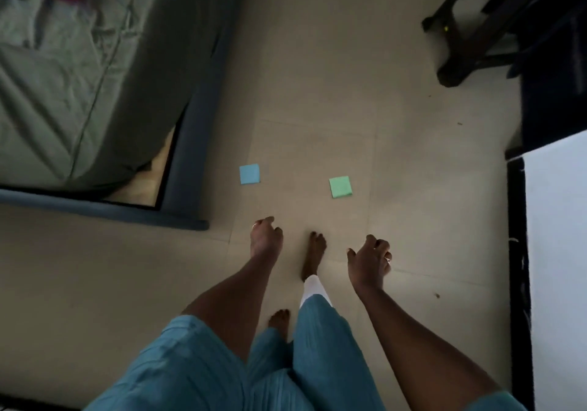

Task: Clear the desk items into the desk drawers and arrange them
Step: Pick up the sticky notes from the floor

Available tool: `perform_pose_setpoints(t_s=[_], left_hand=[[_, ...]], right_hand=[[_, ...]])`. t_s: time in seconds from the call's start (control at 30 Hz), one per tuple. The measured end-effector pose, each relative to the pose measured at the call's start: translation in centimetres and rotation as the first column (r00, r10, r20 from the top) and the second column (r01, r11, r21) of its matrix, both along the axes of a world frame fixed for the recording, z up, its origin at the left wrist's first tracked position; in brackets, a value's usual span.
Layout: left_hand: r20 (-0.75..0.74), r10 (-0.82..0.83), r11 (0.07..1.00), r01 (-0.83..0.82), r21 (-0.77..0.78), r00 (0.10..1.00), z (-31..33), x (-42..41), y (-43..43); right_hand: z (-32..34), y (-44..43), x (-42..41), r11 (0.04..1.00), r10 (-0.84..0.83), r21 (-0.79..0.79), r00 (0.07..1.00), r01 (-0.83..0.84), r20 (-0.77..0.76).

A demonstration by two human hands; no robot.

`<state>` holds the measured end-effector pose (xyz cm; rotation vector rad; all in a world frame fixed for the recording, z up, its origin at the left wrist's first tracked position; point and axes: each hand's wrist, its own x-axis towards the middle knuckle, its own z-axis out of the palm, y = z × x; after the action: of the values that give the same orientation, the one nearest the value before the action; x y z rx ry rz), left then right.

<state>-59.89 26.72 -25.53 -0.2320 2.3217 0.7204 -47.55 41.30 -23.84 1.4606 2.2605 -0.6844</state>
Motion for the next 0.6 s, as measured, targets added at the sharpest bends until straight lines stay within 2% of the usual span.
perform_pose_setpoints(t_s=[0.23,0.47,0.53,0.57,0.6], left_hand=[[0.072,0.082,0.992,-0.074,-0.103,0.994,-7.4,-7.0,1.4],[0.122,0.061,0.975,-0.033,-0.218,0.991,-19.2,-11.0,-0.1],[0.106,0.015,0.978,0.008,-0.207,0.994,-23.2,-12.7,-0.4],[0.022,-0.013,0.974,0.018,-0.225,1.0,-26.0,-13.9,-0.9],[-0.094,0.028,0.972,-0.049,-0.231,0.995,-28.2,-16.0,-1.3]], right_hand=[[-6.4,7.0,-9.3,0.996,0.076,-0.047,0.996,-0.074,0.047],[-17.9,10.6,-13.7,0.976,0.142,-0.178,0.985,-0.123,0.099],[-21.8,11.2,-14.5,0.974,0.116,-0.209,0.988,-0.092,0.104],[-23.8,11.5,-14.9,0.975,0.089,-0.213,0.99,-0.064,0.109],[-26.1,11.8,-15.4,0.976,0.064,-0.216,0.992,-0.038,0.112]])
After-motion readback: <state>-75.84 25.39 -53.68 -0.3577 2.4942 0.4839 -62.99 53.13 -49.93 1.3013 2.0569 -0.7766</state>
